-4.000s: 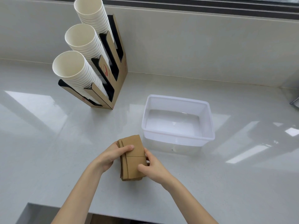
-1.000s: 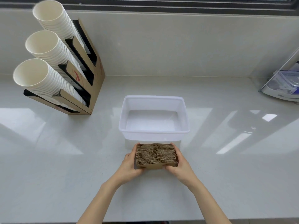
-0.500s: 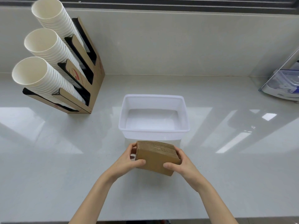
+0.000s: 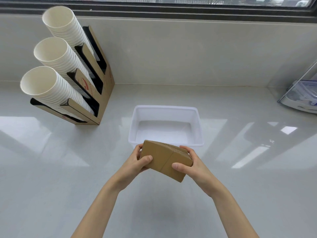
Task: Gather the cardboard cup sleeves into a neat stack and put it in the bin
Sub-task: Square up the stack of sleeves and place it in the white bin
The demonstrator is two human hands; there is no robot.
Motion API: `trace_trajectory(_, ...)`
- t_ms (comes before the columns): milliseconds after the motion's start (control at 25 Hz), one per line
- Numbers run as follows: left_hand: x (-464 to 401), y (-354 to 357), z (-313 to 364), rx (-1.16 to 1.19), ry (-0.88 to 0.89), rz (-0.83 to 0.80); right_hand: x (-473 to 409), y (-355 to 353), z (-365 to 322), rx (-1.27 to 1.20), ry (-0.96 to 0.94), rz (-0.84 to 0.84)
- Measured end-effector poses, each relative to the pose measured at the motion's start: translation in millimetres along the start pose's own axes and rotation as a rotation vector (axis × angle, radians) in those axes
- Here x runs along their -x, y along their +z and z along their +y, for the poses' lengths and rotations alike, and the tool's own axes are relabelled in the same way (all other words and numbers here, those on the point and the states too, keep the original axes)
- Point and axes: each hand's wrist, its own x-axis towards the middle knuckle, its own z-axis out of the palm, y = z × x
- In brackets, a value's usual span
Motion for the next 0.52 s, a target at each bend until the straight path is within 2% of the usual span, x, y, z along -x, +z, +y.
trace_trajectory(280, -12, -7, 21, 0.053, 0.103, 0.058, -9, 9, -25, 0.058, 0.059, 0.008)
trace_trajectory(520, -30, -22, 44, 0.042, 0.134, 0.045, -26, 1, -56, 0.191, 0.019, -0.008)
